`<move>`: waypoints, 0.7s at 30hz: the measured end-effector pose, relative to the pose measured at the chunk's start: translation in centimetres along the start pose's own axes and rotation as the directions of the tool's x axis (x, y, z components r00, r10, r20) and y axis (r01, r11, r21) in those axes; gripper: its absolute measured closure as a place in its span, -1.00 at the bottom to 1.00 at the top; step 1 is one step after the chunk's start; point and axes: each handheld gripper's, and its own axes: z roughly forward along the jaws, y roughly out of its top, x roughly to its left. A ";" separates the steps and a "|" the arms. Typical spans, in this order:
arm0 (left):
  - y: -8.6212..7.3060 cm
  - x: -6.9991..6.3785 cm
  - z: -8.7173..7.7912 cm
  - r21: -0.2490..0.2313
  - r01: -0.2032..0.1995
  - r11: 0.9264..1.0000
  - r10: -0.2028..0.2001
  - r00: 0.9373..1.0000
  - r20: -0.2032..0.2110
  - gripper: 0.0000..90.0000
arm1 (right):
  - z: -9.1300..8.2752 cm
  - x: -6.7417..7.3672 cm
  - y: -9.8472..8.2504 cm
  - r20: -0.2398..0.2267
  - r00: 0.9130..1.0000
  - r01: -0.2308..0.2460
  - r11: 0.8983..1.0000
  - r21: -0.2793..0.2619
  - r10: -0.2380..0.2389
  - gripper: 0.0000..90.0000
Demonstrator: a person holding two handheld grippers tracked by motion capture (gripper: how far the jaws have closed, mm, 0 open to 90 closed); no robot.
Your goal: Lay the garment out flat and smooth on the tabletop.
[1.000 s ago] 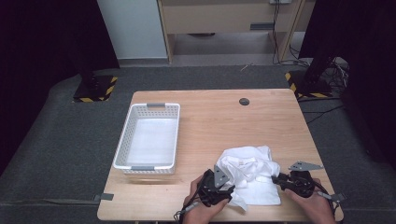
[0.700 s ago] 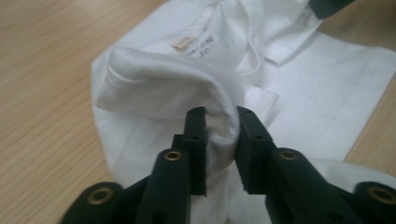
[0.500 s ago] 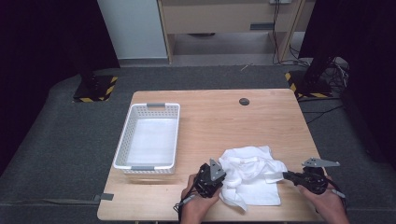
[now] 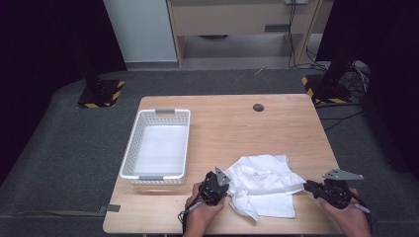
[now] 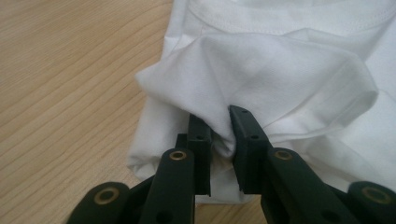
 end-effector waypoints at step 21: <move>0.2 0.3 0.1 0.013 -0.015 1.000 0.015 1.000 0.002 0.75 | -1.2 -1.4 -0.1 0.118 0.993 -0.001 0.999 -0.033 0.005 0.73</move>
